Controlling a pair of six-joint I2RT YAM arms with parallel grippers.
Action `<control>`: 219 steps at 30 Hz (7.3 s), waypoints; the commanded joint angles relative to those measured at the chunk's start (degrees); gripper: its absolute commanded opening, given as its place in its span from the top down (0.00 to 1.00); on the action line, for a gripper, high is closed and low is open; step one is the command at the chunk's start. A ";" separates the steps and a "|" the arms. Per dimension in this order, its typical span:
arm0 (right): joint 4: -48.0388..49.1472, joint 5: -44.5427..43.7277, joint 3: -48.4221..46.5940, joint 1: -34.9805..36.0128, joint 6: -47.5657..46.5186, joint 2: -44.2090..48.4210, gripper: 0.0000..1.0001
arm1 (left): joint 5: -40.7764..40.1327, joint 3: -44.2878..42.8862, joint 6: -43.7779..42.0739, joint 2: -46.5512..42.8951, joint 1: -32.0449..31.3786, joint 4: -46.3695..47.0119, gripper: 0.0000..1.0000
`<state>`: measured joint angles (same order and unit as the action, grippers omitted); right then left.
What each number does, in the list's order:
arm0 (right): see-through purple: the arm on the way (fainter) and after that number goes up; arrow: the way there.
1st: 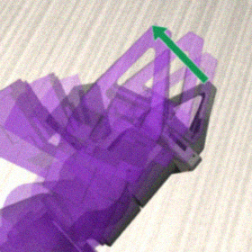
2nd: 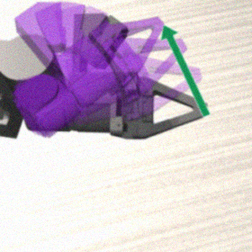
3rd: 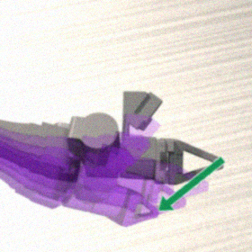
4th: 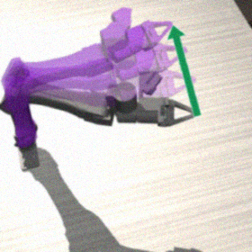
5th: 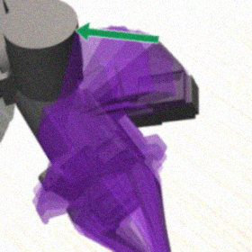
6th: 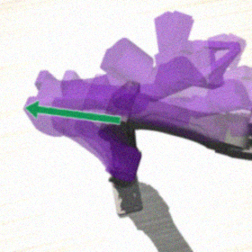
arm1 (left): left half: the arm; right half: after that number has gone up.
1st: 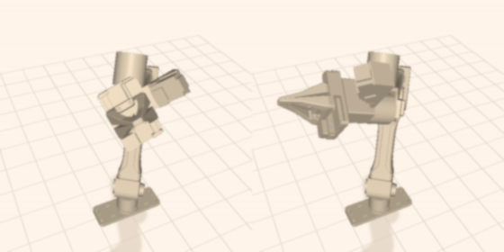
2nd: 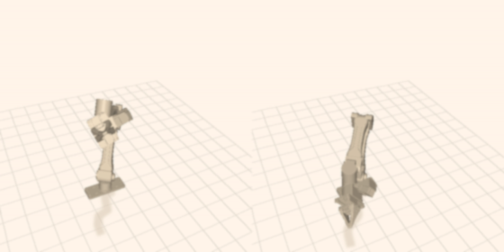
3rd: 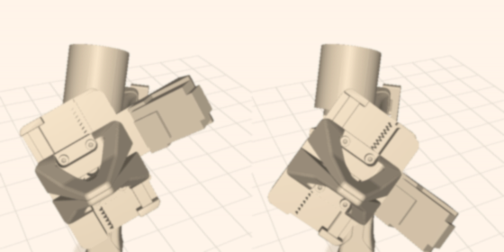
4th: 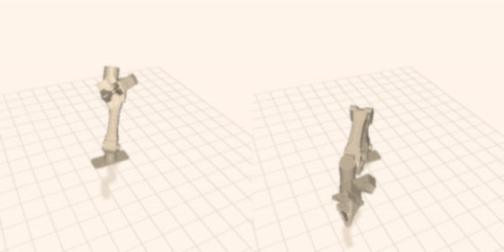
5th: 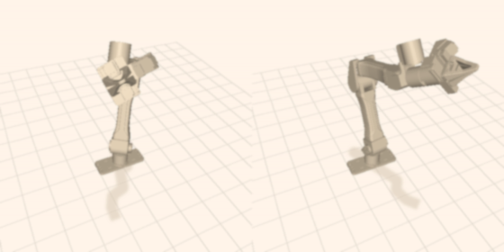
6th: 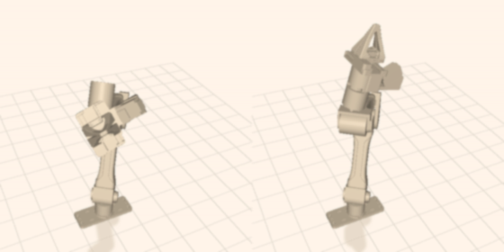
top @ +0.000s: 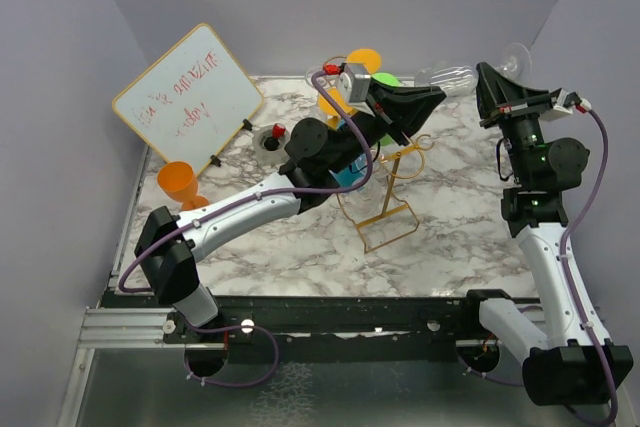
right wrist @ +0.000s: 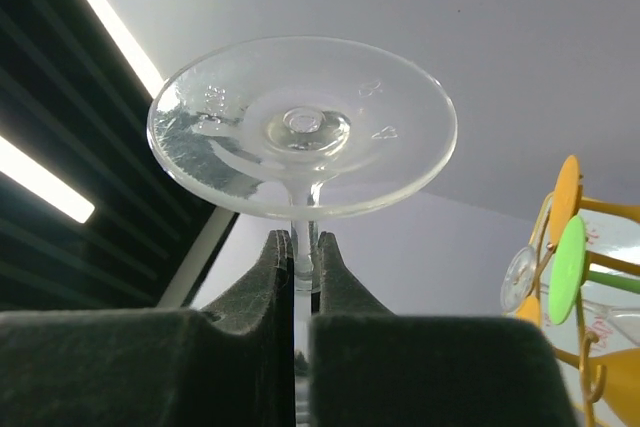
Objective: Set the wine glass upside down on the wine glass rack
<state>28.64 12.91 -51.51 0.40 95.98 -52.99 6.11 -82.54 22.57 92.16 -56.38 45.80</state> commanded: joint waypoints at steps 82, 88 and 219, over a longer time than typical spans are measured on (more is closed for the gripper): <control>-11.53 37.72 -5.01 4.85 -107.62 -16.30 0.99 | -45.06 28.26 -8.97 -42.15 2.28 -54.09 0.01; -10.59 38.80 -4.86 5.46 -107.83 -17.40 0.99 | -45.16 28.14 -8.89 -42.15 2.28 -54.50 0.01; -8.30 -21.71 7.72 6.62 -90.67 -0.18 0.41 | -32.92 26.12 -2.77 -26.61 51.08 -77.53 0.27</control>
<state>22.17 -7.27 -41.89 7.11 4.75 -53.30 -30.72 -57.65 19.33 64.86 -6.66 -31.94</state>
